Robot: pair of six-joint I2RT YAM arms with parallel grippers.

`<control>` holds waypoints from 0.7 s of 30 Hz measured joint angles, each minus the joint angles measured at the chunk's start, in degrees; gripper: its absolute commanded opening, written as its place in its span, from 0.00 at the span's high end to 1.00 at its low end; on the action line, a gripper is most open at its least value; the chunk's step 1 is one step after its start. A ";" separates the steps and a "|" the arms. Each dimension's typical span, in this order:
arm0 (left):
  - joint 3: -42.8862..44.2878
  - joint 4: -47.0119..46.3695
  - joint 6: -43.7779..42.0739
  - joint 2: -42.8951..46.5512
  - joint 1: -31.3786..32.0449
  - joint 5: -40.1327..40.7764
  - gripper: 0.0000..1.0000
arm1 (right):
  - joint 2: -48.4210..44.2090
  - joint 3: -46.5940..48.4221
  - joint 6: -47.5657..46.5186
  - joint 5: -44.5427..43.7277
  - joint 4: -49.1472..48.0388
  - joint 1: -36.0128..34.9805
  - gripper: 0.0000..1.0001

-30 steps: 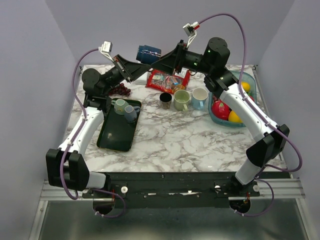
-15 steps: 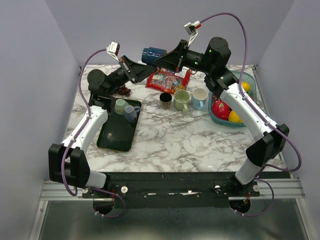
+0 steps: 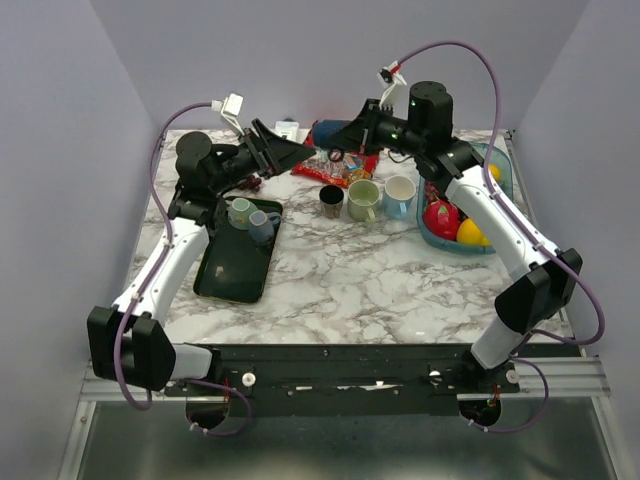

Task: Turn the mug right side up

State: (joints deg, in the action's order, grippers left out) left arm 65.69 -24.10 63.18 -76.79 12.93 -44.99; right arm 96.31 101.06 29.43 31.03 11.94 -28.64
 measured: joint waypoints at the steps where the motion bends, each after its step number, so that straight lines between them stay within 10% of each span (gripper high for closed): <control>1: 0.59 4.63 -3.96 1.20 -0.13 0.92 0.01 | -0.26 -0.46 -1.07 -2.21 2.78 0.39 0.99; 10: 6.82 30.40 -27.06 6.34 -0.61 13.03 0.01 | -1.99 -3.96 -10.10 -24.26 28.20 1.46 0.99; 21: 7.65 42.12 -35.34 3.96 -0.70 25.44 0.01 | -1.18 -17.42 -13.00 -37.62 42.38 1.33 0.99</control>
State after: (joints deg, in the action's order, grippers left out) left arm 73.34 18.02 27.83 -72.84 12.23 -19.55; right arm 95.13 83.64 16.43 -6.59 54.33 -27.31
